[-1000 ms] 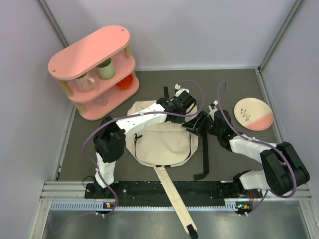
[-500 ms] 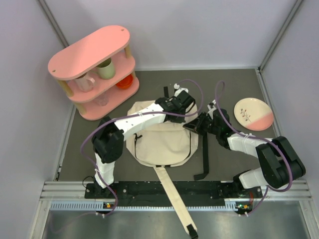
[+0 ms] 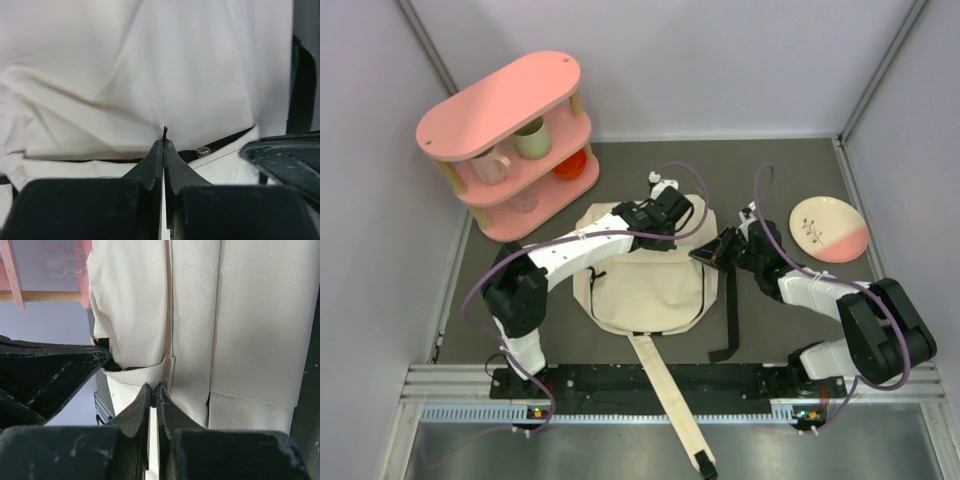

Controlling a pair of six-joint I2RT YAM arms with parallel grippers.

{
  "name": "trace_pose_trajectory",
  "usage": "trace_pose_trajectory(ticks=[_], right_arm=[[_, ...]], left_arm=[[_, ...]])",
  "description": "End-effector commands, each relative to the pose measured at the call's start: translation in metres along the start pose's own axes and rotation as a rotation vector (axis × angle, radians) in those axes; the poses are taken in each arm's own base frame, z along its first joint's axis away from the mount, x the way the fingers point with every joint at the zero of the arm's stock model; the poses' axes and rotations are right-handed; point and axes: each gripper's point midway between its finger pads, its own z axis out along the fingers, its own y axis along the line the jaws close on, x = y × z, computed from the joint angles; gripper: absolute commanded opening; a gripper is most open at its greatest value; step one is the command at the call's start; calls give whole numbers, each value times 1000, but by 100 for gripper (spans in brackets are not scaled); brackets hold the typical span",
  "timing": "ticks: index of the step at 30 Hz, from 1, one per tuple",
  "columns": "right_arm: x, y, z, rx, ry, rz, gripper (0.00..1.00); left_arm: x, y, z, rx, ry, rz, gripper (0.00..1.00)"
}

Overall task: Pack the student bag
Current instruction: Unzip the student bag at the center of the board.

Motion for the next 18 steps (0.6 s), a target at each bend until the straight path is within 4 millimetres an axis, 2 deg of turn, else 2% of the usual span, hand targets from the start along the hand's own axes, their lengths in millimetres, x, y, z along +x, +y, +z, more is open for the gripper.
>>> trace_pose_trajectory(ticks=[1, 6, 10, 12, 18], right_arm=[[-20, -7, -5, 31, -95, -9, 0], [-20, -15, -7, 58, -101, 8, 0], [-21, -16, -8, 64, -107, 9, 0], [-22, -17, -9, 67, -109, 10, 0], [-23, -18, -10, 70, -108, 12, 0]], left_arm=[[-8, 44, -16, -85, -48, -51, 0], [-2, 85, -20, -153, -49, -85, 0], [16, 119, -18, -224, -25, -101, 0], [17, 135, -20, -248, -28, -121, 0], [27, 174, -22, -265, -26, -178, 0]])
